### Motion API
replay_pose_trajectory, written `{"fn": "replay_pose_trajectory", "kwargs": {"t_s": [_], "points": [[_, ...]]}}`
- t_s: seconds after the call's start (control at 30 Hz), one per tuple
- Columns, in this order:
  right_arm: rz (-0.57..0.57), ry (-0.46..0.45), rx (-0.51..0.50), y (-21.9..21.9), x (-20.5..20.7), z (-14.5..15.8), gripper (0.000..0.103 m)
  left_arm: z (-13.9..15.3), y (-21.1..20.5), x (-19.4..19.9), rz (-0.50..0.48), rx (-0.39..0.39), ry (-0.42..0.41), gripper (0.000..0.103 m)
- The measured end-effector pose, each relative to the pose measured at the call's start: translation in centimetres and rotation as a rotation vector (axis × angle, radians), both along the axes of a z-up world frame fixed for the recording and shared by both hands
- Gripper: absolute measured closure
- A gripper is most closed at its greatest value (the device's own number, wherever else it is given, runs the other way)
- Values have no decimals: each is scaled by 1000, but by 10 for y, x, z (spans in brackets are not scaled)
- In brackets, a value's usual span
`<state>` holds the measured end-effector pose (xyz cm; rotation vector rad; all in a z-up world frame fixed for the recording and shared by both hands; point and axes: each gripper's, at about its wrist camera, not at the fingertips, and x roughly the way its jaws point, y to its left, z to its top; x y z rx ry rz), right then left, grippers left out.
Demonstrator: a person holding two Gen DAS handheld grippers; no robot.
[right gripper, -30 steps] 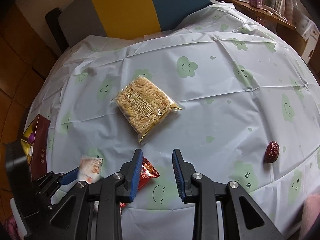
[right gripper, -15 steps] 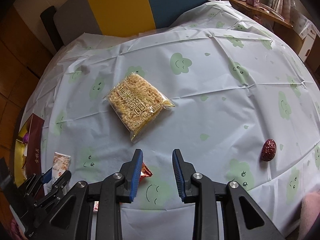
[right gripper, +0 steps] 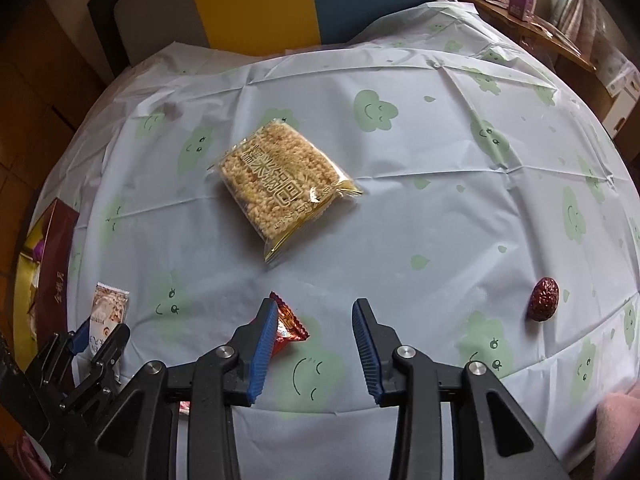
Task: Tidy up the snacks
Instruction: 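Grasp the red candy bar with the right gripper while the left gripper holds the pastry packet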
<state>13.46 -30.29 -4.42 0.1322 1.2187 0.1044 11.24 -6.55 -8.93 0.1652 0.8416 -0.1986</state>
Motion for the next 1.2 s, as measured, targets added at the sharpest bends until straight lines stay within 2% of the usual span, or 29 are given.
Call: {"fn": "replay_pose_trajectory", "kwargs": {"t_s": [0.17, 0.27, 0.37, 0.43, 0.6, 0.77, 0.83, 0.9, 0.97, 1.03, 1.17, 1.2], "points": [[-13, 15, 16, -2, -2, -2, 64, -2, 2, -4, -6, -5, -31, 66], [30, 67, 159, 3, -4, -7, 64, -2, 4, -4, -6, -21, -29, 66], [70, 152, 212, 16, -8, -20, 64, -2, 5, -4, -5, -28, -31, 66], [87, 164, 184, 26, -9, -24, 64, -3, 6, -4, -4, -34, -33, 66], [49, 155, 153, 31, 1, -29, 62, -3, 6, -5, -4, -37, -37, 67], [88, 73, 24, 44, 7, -25, 62, -3, 7, -5, -4, -38, -38, 67], [111, 53, 9, 49, 8, -25, 62, -3, 6, -5, -3, -40, -38, 67], [105, 52, 24, 50, 9, -25, 62, -2, 6, -5, -3, -40, -39, 67], [77, 72, 92, 47, 11, -25, 60, -2, 6, -5, -3, -40, -39, 67], [39, 80, 135, 41, 13, -26, 54, -2, 7, -5, -2, -44, -39, 67], [14, 57, 110, 42, 15, -28, 54, -2, 7, -5, -2, -46, -41, 67], [29, 48, 81, 46, 15, -28, 62, -2, 7, -5, -2, -47, -41, 67]]}}
